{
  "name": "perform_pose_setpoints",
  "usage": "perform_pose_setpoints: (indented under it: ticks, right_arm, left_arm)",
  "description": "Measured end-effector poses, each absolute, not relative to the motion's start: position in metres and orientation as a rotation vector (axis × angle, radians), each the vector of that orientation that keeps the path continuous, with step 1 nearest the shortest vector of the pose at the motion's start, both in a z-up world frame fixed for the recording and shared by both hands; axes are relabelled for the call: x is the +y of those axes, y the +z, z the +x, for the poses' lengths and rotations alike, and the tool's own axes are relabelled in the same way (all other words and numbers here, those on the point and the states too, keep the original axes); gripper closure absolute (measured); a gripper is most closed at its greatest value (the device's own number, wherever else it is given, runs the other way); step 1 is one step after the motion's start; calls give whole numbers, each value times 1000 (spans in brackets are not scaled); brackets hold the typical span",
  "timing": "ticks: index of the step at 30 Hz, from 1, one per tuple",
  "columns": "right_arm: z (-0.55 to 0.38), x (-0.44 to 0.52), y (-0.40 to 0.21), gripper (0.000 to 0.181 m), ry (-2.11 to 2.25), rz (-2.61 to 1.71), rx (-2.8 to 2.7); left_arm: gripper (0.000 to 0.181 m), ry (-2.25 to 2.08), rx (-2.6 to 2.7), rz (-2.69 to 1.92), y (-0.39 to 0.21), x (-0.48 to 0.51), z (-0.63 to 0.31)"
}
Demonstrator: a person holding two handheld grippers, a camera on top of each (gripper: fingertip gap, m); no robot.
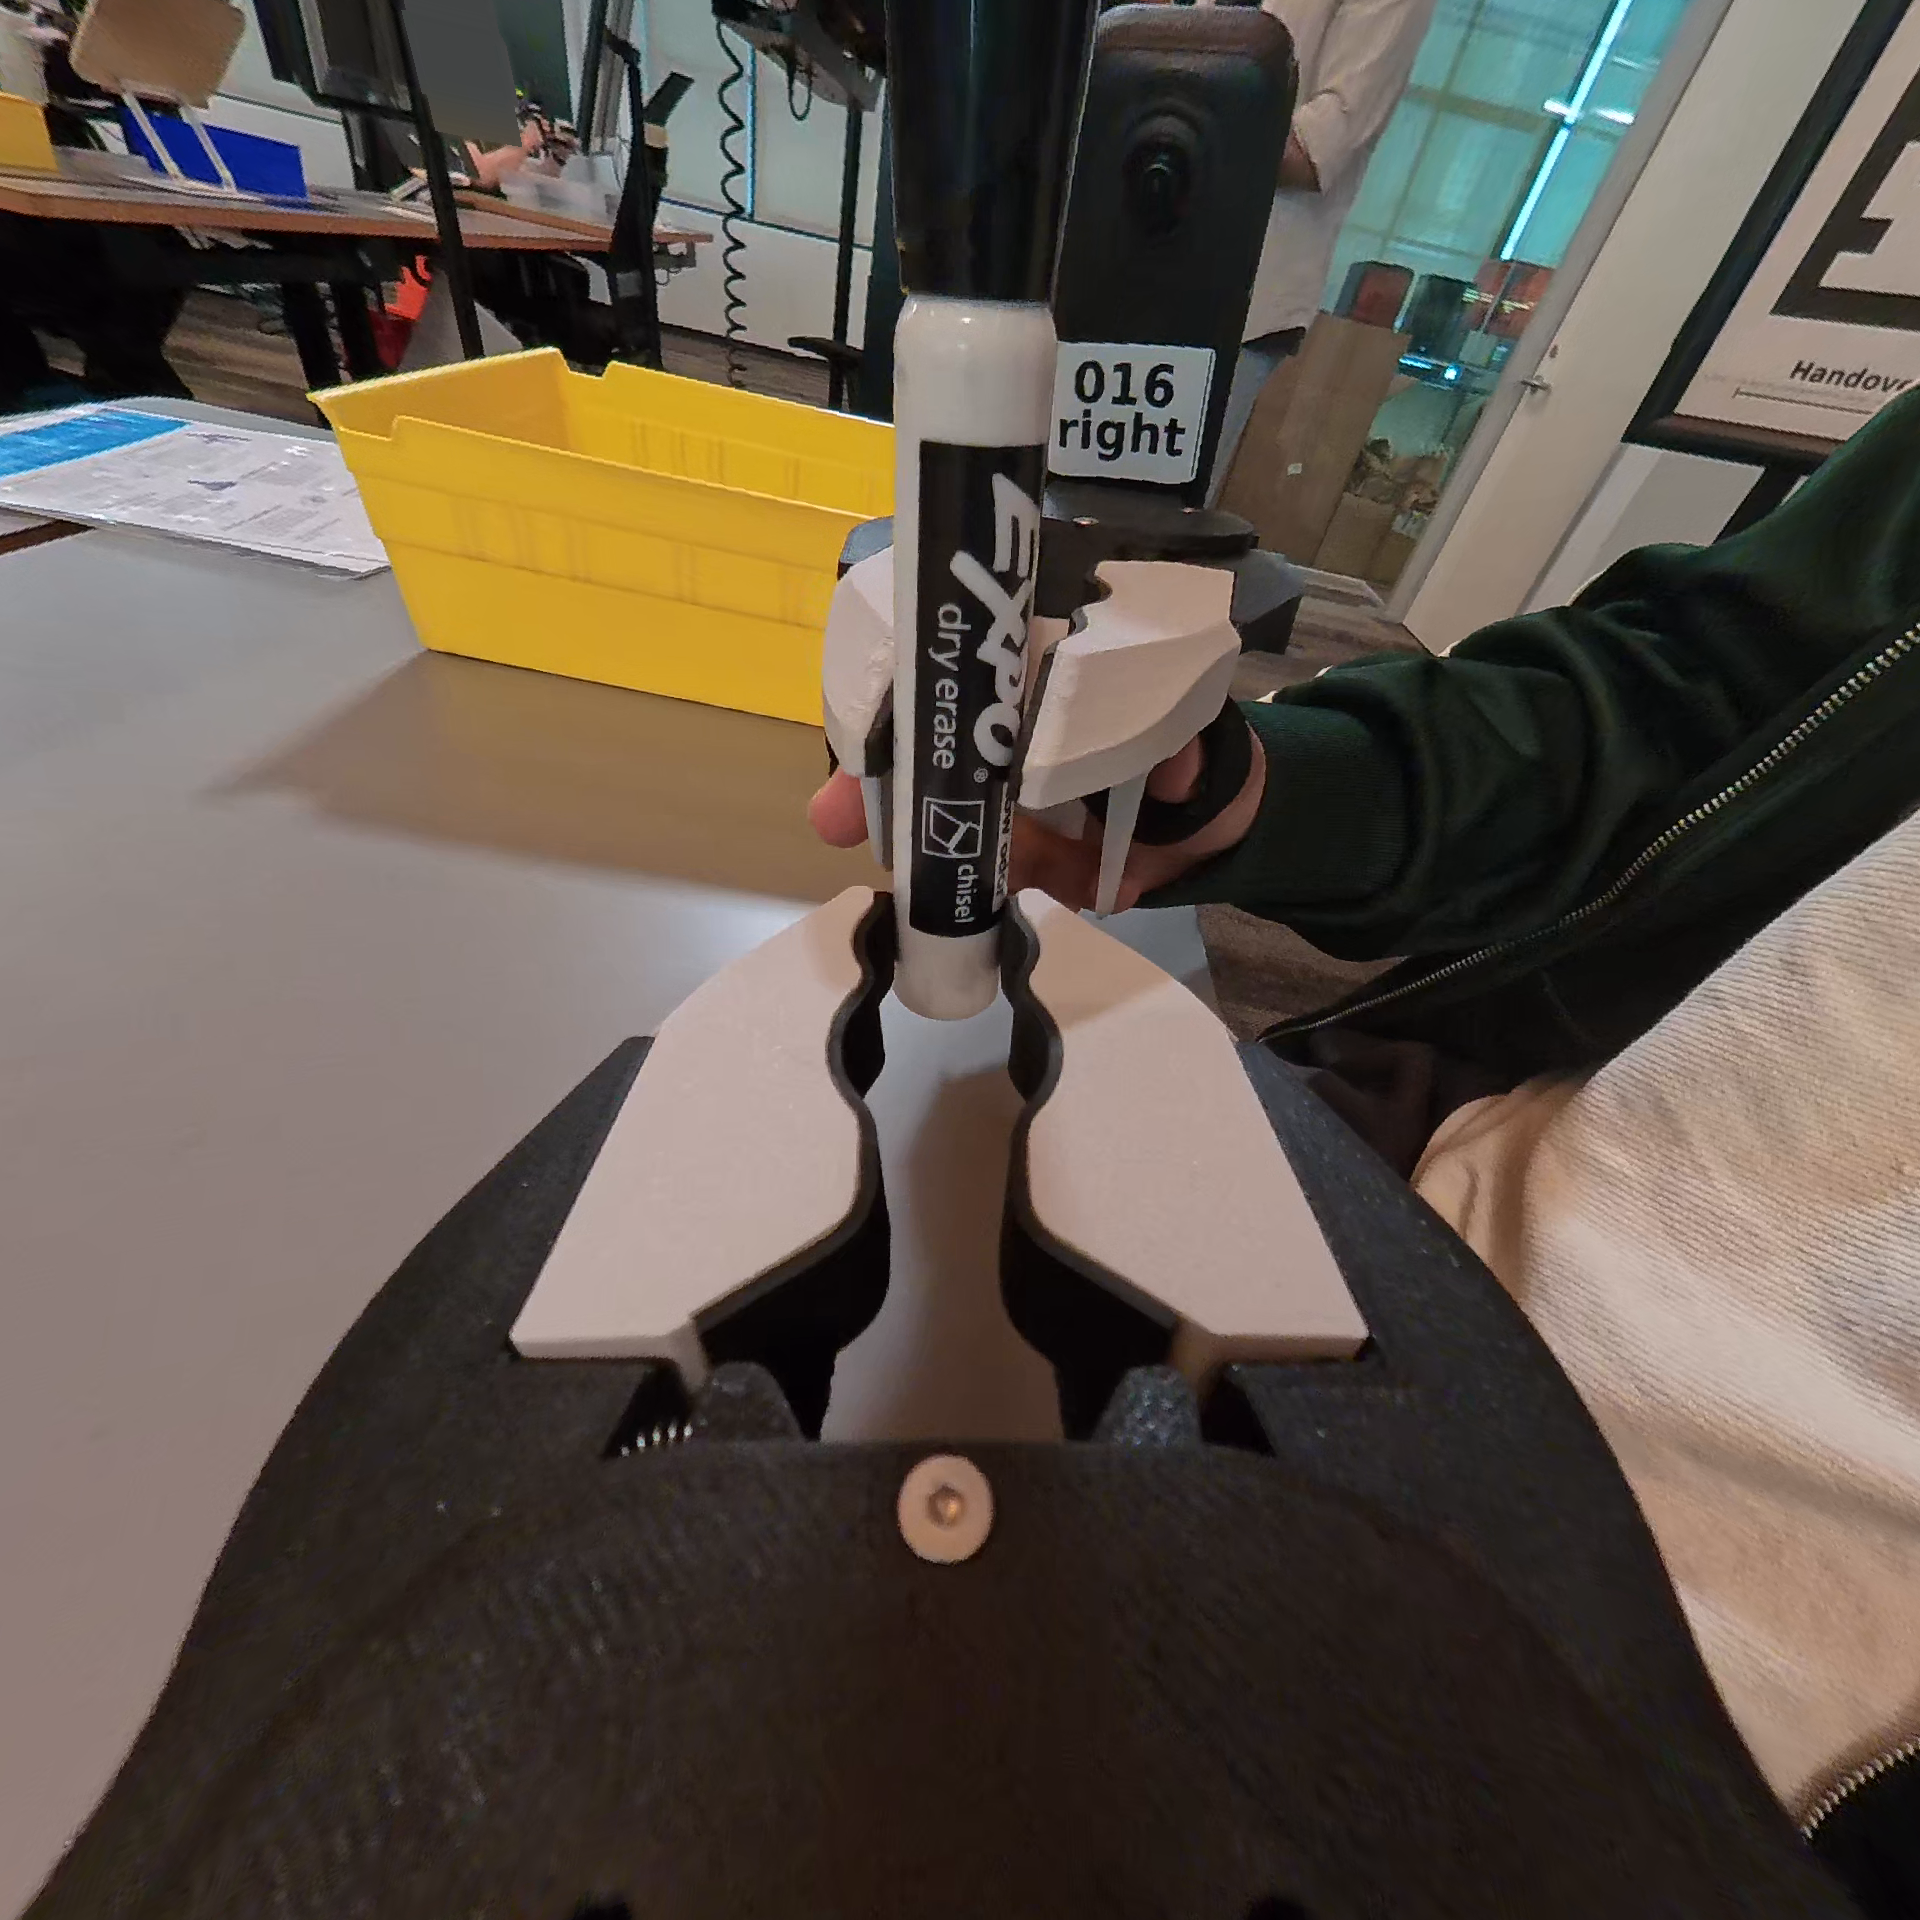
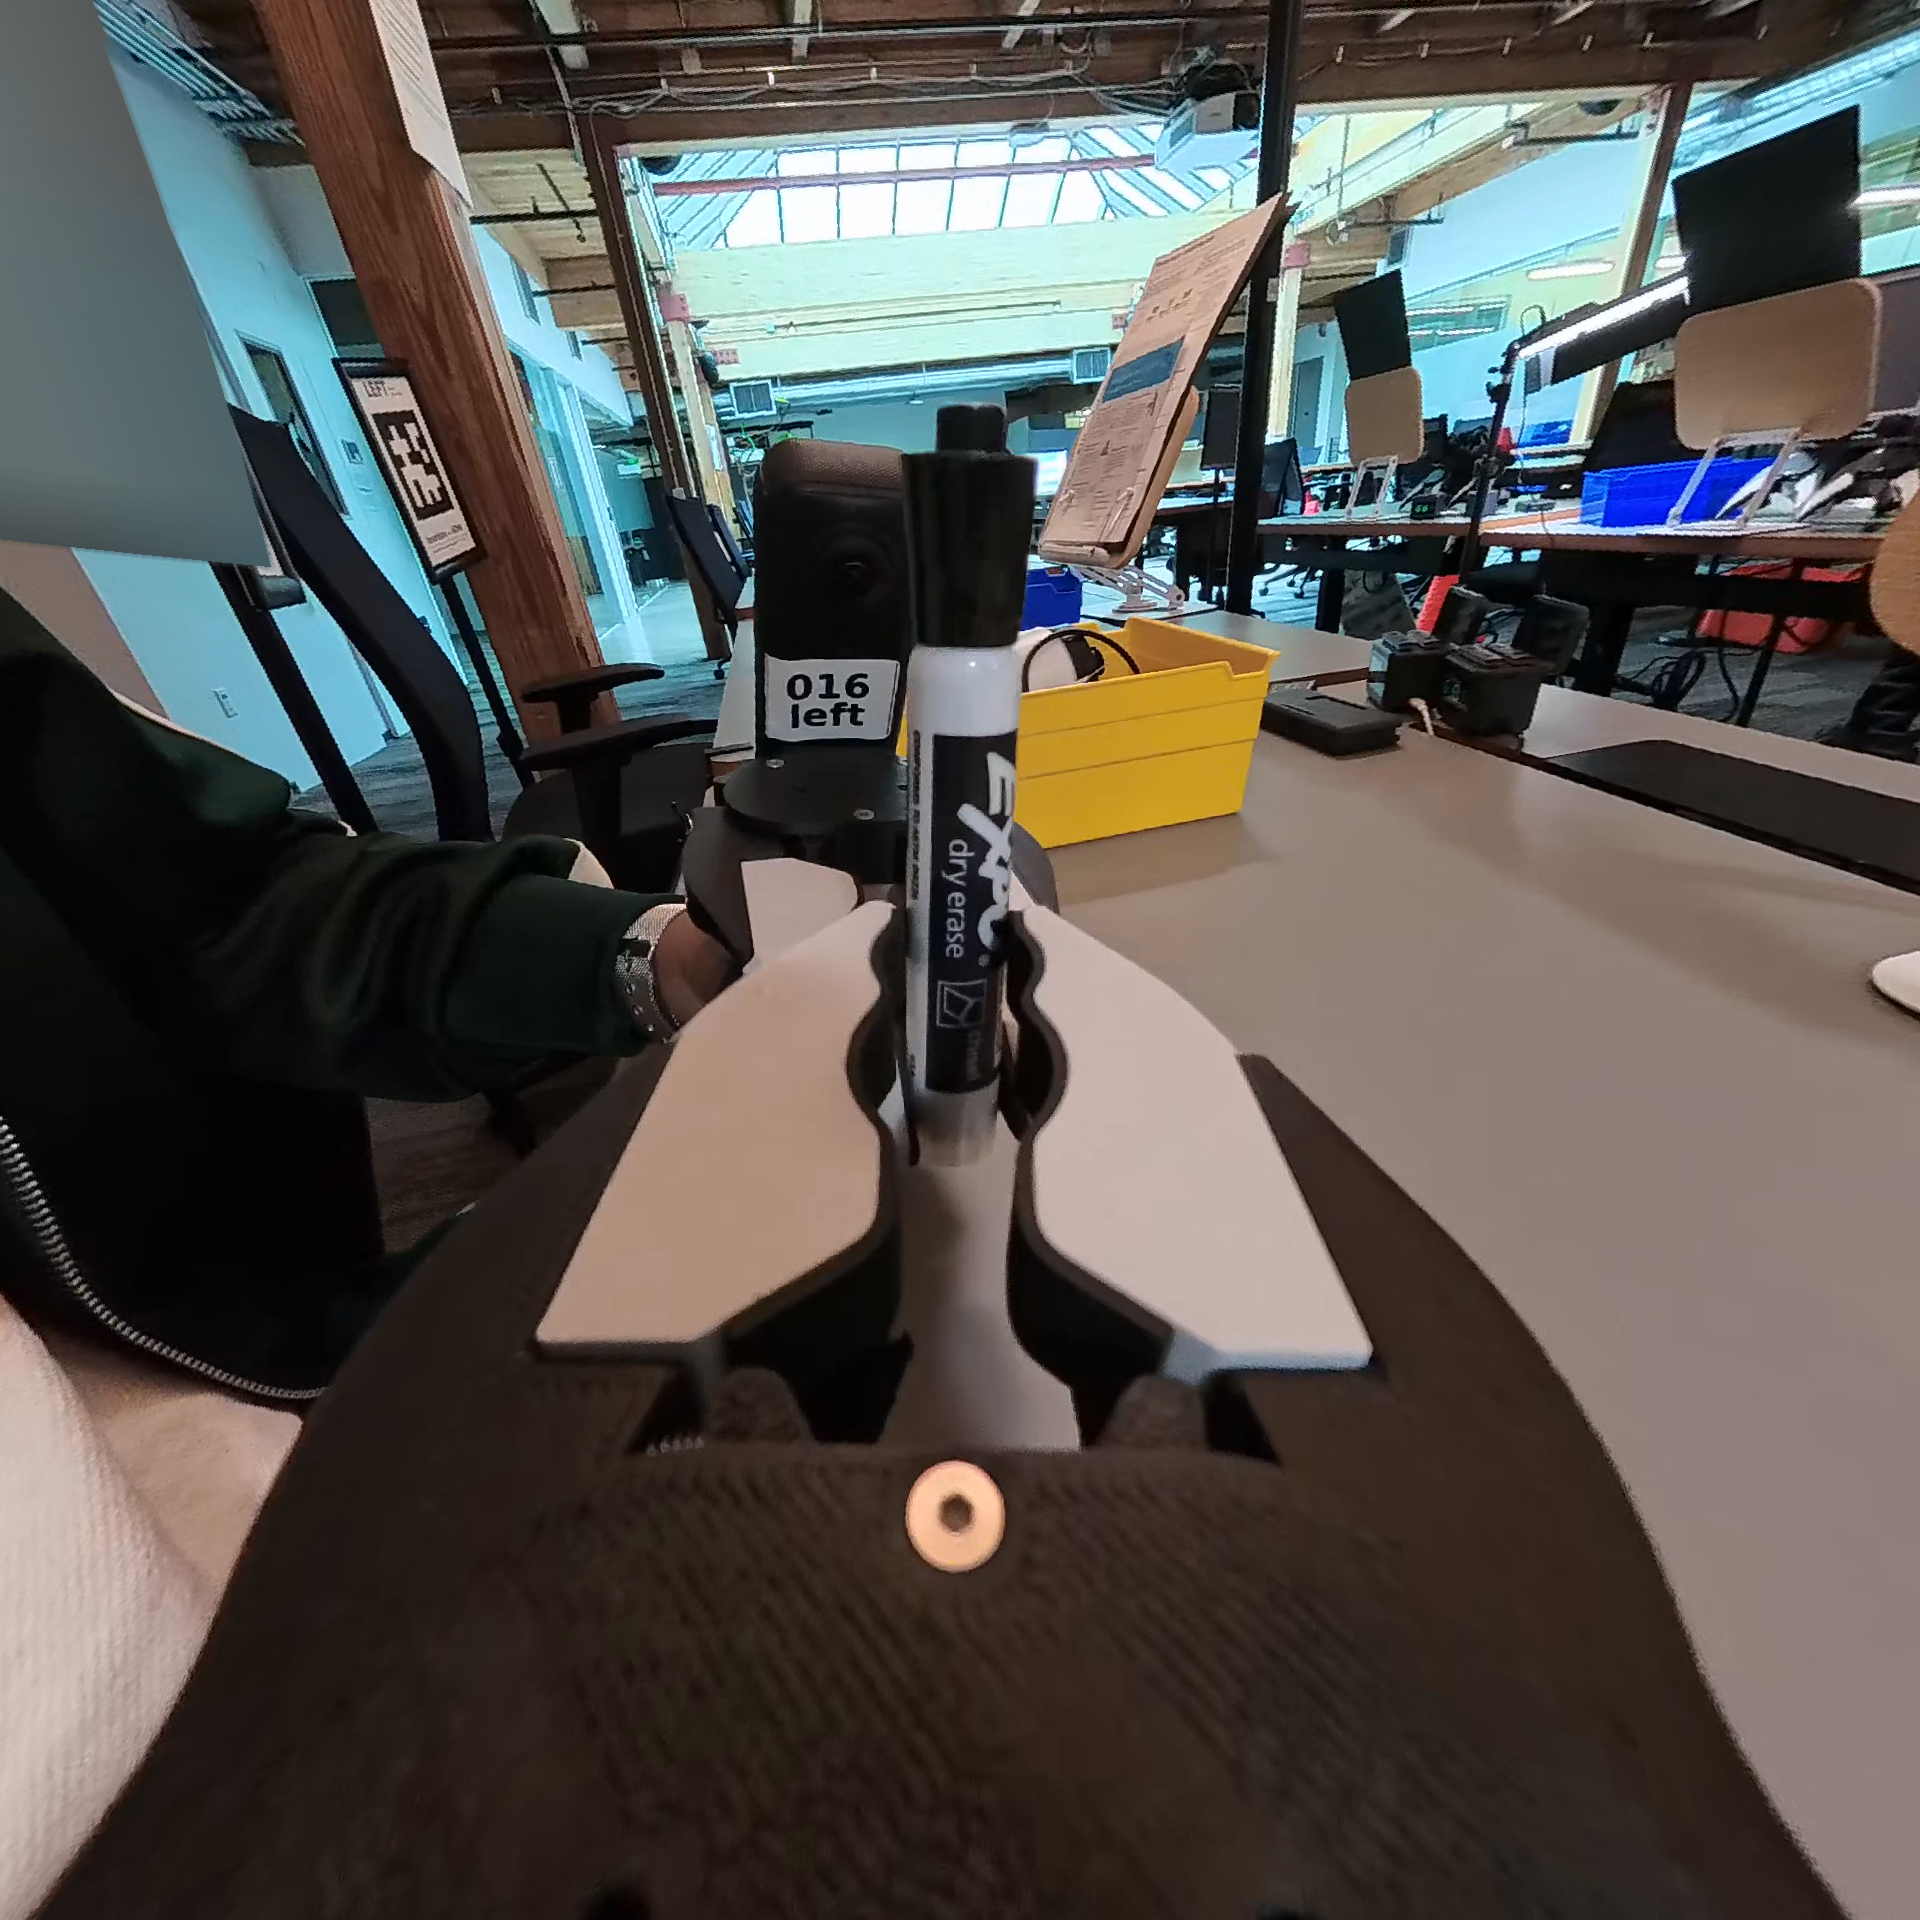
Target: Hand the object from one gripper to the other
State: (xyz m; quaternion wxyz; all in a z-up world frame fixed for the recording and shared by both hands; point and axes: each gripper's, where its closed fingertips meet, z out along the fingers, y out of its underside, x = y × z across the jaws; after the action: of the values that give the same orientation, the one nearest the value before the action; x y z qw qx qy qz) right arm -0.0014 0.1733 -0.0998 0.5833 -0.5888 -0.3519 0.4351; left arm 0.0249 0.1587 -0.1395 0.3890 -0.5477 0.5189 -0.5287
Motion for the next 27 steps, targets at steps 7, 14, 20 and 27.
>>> perform_pose_setpoints:
  ticks: [7, 14, 20, 27]
  right_arm:
    - [1, 176, -99, 162, 1009, -1386, -812]
    - [11, 183, -96, 163, 981, -1383, -764]
    - [11, 185, -100, 162, 968, -1402, -765]
    - [-7, 179, -116, 162, 941, -1440, -866]
  left_arm:
    - [151, -1356, 1295, -1446, -145, 161, 26]
    - [120, -1388, 1311, -1512, -158, 159, 32]
    - [115, -1489, 1148, -1429, -128, 169, 21]
    - [141, -1527, 1058, -1325, -102, 171, 8]
